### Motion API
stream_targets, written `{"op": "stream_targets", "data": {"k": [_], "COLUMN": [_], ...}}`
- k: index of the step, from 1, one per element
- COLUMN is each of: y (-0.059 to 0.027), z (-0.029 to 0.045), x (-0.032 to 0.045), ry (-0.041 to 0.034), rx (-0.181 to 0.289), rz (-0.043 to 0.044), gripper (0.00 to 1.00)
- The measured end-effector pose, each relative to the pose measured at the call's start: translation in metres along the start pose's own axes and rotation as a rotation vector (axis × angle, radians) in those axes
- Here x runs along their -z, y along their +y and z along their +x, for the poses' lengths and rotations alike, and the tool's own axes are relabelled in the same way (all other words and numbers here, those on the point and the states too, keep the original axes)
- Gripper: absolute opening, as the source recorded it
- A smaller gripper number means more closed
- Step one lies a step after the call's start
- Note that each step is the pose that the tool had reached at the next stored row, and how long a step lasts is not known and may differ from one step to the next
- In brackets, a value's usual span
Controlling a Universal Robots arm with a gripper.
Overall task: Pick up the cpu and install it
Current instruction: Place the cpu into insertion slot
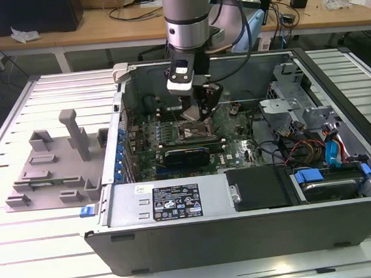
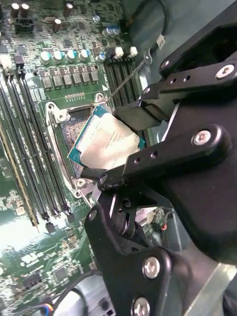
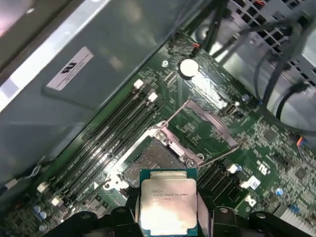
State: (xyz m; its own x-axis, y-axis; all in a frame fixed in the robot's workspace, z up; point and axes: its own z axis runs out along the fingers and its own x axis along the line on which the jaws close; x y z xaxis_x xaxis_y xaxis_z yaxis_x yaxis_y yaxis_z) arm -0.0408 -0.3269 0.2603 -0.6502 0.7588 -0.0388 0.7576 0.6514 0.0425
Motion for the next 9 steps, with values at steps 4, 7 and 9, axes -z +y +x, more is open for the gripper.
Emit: {"op": "stream_targets", "data": {"k": [4,7,9], "y": [0.0,0.0,0.0], "z": [0.0,0.0,0.0], "x": [-0.0001,-0.0001,-0.0002], "ry": [-0.0042,-0.0069,-0.0091], "rx": [-0.098,-0.162,-0.213], "rz": [0.0038,0.0063,0.0084], "gripper": [0.54,0.54,0.54]}}
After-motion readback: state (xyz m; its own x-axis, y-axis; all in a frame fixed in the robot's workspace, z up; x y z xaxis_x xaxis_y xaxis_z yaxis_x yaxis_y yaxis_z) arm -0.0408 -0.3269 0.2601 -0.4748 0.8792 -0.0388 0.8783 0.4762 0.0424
